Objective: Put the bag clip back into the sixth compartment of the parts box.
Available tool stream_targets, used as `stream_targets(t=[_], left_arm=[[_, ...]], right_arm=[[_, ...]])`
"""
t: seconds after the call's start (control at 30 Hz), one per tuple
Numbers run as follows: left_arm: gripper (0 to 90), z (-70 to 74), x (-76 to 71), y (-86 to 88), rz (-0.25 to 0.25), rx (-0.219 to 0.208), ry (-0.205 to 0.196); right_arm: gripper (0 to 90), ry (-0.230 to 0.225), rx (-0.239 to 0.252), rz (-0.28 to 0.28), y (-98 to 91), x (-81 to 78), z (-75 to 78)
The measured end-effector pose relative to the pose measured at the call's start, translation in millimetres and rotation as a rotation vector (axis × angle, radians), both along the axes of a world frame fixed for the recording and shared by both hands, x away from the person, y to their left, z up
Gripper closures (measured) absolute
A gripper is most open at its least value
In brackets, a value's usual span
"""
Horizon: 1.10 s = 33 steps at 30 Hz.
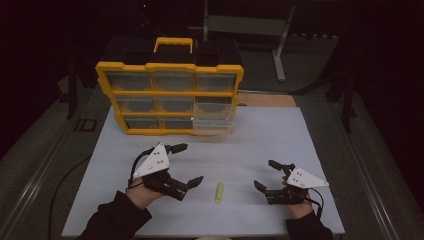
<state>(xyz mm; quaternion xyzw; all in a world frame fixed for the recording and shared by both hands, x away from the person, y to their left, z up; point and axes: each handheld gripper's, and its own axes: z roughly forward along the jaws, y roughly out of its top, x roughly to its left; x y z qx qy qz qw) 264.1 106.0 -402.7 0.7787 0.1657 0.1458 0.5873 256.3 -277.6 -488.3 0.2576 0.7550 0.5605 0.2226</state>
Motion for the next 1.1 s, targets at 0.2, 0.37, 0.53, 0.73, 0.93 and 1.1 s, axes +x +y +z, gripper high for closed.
stream_targets(t=[0.2,0.37,0.53,0.73,0.93,1.1], left_arm=[[0.6,-7.9,10.6,-19.3,-0.031,0.004,0.020],[5.9,-18.2,18.4,-36.0,-0.038,0.028,0.061],[18.4,-37.2,19.5,-54.0,-0.092,0.134,0.081],[43.5,-54.8,21.6,-65.1,-0.138,0.214,0.104],[58.0,-68.1,22.2,-76.8,-0.132,0.268,0.127],[67.3,-79.9,26.8,-81.8,-0.100,0.308,0.166]], right_arm=[[13.3,0.000,-0.005,0.003,0.2,0.2,-0.5],[13.2,0.004,-0.001,0.002,-0.9,0.3,-0.5],[13.3,0.006,0.001,-0.001,-1.8,0.8,-1.0],[13.3,0.004,-0.008,0.004,-0.9,0.7,-1.2],[13.3,0.008,-0.005,0.002,-1.5,1.3,-1.8],[13.3,0.007,-0.007,0.006,-1.3,0.9,-1.5]])
